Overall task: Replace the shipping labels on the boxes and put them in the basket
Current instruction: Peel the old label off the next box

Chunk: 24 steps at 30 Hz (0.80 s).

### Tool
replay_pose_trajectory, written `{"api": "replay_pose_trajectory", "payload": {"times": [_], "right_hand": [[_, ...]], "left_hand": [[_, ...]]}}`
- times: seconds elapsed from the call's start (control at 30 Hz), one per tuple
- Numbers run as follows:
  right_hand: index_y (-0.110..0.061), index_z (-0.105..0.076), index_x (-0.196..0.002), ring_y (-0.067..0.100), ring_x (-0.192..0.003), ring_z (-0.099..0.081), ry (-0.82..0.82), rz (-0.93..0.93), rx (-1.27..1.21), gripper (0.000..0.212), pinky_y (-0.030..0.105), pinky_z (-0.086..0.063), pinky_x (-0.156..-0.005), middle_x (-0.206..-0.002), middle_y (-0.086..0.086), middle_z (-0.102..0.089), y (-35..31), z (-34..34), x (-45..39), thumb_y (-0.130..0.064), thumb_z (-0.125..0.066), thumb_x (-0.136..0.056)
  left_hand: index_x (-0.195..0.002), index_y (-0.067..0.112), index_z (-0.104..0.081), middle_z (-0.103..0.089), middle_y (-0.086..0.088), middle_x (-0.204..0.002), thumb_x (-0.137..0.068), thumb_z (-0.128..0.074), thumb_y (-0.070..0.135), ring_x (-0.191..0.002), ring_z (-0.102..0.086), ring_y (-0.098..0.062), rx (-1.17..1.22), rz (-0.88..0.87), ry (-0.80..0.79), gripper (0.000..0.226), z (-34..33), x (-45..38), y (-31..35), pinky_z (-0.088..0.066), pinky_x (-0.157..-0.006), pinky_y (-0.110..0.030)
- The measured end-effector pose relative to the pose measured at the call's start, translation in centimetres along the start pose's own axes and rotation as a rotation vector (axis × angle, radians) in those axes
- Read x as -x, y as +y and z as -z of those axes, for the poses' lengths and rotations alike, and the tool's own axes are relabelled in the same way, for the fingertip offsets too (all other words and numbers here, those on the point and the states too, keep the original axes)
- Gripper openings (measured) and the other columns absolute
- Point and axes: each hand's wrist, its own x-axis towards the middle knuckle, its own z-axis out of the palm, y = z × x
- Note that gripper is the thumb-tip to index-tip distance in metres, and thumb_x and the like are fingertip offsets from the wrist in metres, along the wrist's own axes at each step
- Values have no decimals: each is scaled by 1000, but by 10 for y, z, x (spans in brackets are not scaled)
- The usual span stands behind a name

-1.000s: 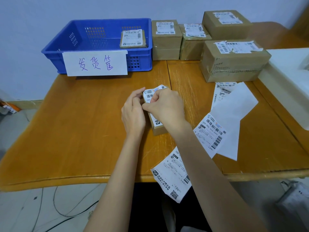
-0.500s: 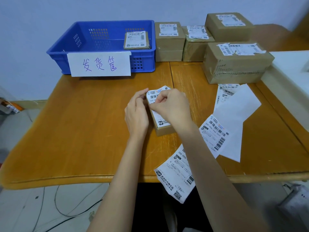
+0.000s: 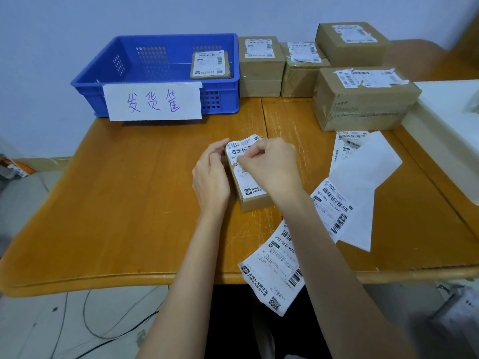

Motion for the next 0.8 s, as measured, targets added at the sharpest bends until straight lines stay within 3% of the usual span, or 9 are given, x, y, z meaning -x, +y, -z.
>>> {"api": "replay_pose_trajectory", "payload": {"times": [0.13,0.27,0.5,0.67,0.8], "right_hand": [[-16,-73,-91,16,-94,-62,95,69,243,14,23,-46,-70,-110,1,-63,-8,-17,12,-28,-73,-84],[-15,-68,-108,20,-98,-64,101,37,359,24,29,-49,-74,-109,2,-67,-19,-12,15,-31,-65,-91],[-15,-59,-111,22,-95,-60,-23,10,502,18,30,-39,-70,-107,5,-65,-37,-6,15,-19,-54,-94],[-16,-59,-111,21,-99,-61,-143,73,642,18,29,-36,-70,-108,3,-64,-43,-13,9,-16,-50,-96],[-9,-58,-113,24,-95,-58,-266,85,573,20,26,-39,-68,-103,7,-61,-40,-4,7,-10,-47,-96]], "left_hand": [[-104,40,-70,-73,12,-109,-96,-31,19,-102,-66,-7,-8,-16,3,45,0,-1,-1,-51,-94,-44],[-102,46,-67,-72,13,-108,-98,-33,18,-101,-66,-6,-20,-15,3,44,1,0,0,-52,-93,-44],[-108,35,-72,-72,13,-107,-90,-29,25,-103,-64,-5,-5,-16,4,48,1,1,2,-52,-93,-43],[-112,28,-72,-69,18,-99,-97,-34,11,-91,-60,11,-35,0,10,45,1,1,3,-51,-89,-29],[-114,31,-71,-70,14,-104,-97,-32,15,-102,-62,-4,-70,30,19,46,1,1,6,-49,-96,-36]]}}
